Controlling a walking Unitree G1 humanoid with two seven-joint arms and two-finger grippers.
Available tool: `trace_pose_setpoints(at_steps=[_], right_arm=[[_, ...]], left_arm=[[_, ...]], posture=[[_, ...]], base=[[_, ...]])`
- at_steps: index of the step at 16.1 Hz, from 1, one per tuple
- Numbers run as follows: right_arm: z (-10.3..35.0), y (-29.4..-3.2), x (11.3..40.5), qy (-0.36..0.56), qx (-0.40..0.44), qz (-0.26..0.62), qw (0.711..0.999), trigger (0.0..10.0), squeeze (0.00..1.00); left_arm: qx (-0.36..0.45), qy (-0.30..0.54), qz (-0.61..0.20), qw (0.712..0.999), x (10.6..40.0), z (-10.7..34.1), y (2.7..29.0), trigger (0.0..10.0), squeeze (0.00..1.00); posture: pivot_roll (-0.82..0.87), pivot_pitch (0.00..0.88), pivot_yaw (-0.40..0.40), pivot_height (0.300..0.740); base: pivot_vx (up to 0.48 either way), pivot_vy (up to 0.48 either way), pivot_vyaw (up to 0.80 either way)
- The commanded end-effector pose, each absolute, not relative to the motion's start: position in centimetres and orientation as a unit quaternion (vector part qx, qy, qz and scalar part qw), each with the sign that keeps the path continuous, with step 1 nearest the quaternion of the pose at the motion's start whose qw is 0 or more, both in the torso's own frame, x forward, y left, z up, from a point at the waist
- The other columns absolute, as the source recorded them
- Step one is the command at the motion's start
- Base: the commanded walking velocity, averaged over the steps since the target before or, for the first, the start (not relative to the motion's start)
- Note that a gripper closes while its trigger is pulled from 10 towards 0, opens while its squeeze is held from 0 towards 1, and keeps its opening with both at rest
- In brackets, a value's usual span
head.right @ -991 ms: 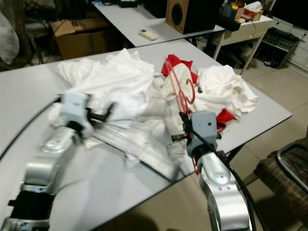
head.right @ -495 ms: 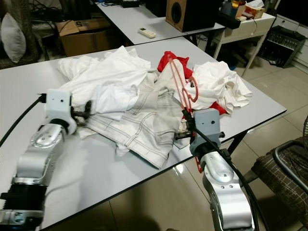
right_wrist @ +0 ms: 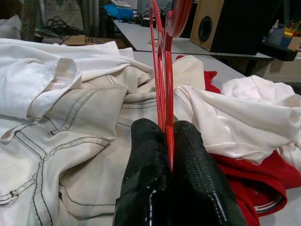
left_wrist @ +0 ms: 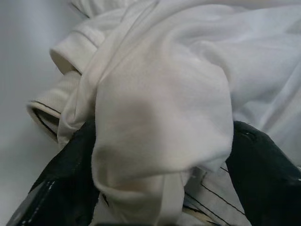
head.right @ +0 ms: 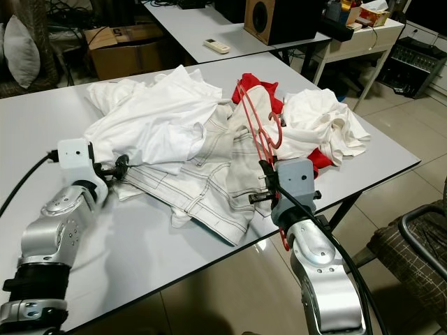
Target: Hang hanger
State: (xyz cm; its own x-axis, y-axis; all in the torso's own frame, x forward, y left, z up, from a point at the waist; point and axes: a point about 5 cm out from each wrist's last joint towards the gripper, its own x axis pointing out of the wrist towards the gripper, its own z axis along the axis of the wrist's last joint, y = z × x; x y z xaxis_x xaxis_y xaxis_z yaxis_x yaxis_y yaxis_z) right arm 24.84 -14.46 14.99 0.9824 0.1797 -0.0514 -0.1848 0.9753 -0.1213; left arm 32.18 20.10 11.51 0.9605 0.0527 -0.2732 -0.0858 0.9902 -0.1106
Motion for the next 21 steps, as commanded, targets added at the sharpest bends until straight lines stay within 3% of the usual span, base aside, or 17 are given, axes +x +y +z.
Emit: trace_pose_setpoints(at_steps=[1, 15, 21], right_arm=[[15.3, -14.5, 25.1, 0.01, -0.067, 0.091, 0.994, 10.0, 0.0], [15.1, -14.0, 25.5, 0.001, -0.075, 0.098, 0.992, 10.0, 0.0], [14.8, -14.0, 25.3, 0.002, -0.07, 0.09, 0.993, 10.0, 0.0]], left_arm=[[-0.076, 0.139, 0.026, 0.987, 32.5, 11.6, 20.0, 0.0, 0.0], [-0.035, 0.1, -0.02, 0.994, 32.7, 13.4, 19.7, 0.0, 0.0], [-0.178, 0.032, -0.059, 0.982, 34.8, 17.7, 18.7, 0.0, 0.0]], posture=[[-0.07, 0.0, 0.018, 0.74], [-0.06, 0.0, 0.019, 0.74], [-0.05, 0.0, 0.031, 0.74]], base=[[0.0, 0.0, 0.0], [0.0, 0.0, 0.0], [0.0, 0.0, 0.0]])
